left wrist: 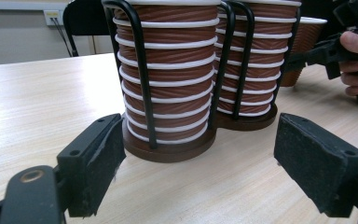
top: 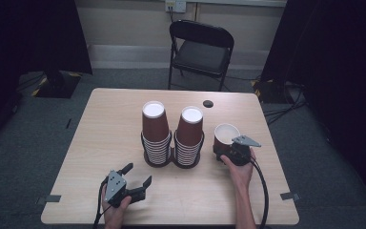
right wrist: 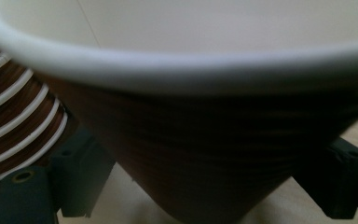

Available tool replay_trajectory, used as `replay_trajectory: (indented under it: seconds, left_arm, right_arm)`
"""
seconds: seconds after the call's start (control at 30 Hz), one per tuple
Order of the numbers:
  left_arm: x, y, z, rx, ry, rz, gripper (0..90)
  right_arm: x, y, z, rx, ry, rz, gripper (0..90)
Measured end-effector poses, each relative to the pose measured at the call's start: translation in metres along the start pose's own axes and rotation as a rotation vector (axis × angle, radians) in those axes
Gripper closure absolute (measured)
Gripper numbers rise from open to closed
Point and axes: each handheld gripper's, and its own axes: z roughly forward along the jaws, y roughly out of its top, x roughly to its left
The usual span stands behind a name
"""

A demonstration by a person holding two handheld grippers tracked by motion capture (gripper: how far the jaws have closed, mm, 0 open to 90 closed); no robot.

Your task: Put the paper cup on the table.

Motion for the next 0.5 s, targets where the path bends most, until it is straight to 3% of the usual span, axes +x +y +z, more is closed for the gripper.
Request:
replay_trajectory:
  seconds: [0.1,0.17,0.3,0.4,0.5]
  left_arm:
    - [0.0,0.0,0.0,0.001,-0.001,0.0,16.0]
    - [0.0,0.0,0.0,0.001,0.001,-0.001,16.0]
    - [0.0,0.0,0.0,0.002,0.004,0.003,16.0]
    - [0.0,0.0,0.0,0.0,0.005,-0.004,16.0]
    - [0.0,0.0,0.0,-0.006,0.007,-0.001,16.0]
  right_arm:
    - [0.0,-0.001,-0.007,-0.01,-0.016,0.007,13.2]
    - [-0.002,-0.002,-0.013,-0.028,0.004,0.036,12.9]
    - [0.003,-0.002,-0.021,-0.033,-0.025,0.032,13.2]
    - [0.006,-0.004,-0.029,-0.065,-0.047,0.043,13.3]
    - [0.006,-0.008,-0.037,-0.088,-0.039,0.069,13.6]
